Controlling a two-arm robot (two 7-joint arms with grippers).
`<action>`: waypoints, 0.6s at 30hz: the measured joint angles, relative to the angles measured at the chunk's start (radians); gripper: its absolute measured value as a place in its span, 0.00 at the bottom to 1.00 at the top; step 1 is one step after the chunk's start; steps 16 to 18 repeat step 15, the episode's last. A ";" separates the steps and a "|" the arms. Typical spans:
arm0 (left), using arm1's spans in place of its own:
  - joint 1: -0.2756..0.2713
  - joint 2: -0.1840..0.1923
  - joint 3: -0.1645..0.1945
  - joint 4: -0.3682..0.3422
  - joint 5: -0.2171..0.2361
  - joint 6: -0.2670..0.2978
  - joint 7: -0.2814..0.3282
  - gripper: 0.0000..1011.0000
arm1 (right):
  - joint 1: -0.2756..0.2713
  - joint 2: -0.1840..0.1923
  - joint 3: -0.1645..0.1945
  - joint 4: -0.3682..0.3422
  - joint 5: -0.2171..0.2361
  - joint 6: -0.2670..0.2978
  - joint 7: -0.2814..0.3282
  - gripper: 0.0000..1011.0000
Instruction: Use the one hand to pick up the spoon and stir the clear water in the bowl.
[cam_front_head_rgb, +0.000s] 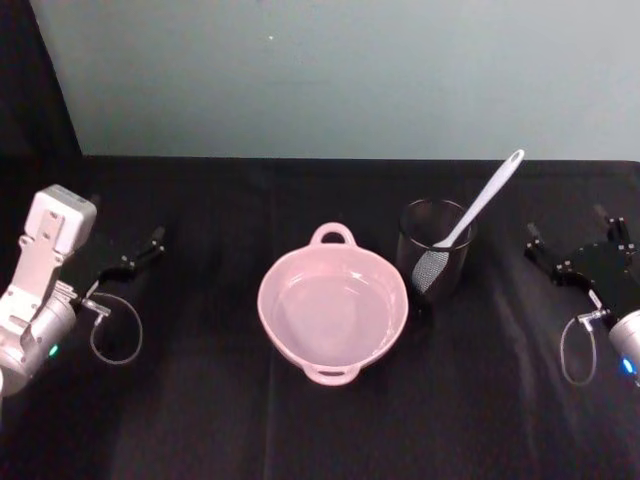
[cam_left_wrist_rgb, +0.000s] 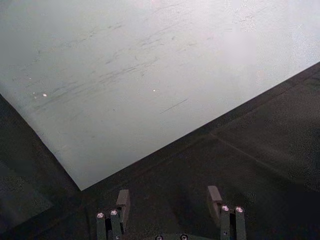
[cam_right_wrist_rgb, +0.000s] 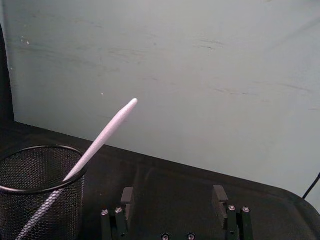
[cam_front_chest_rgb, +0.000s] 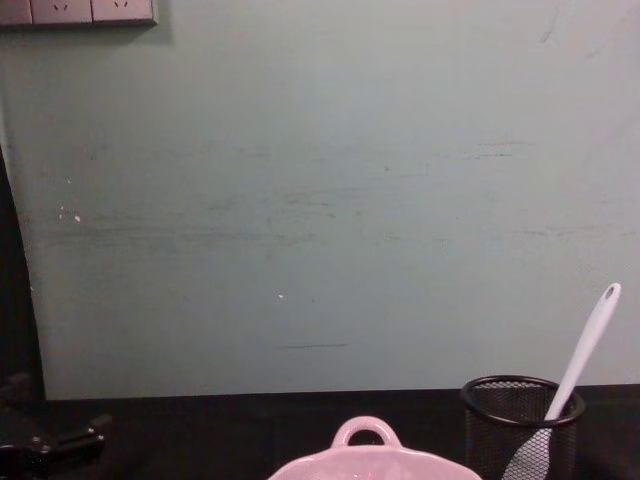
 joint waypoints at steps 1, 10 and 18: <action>0.000 0.000 0.000 0.000 0.000 0.000 0.000 1.00 | 0.000 0.000 0.000 0.000 0.000 0.000 0.000 0.99; 0.000 0.000 0.000 0.000 0.000 0.000 0.000 1.00 | 0.000 0.002 -0.001 0.000 -0.001 -0.001 0.000 0.99; 0.000 0.000 0.000 0.000 0.000 0.000 0.000 1.00 | 0.000 0.002 -0.001 0.000 -0.001 -0.001 0.000 0.99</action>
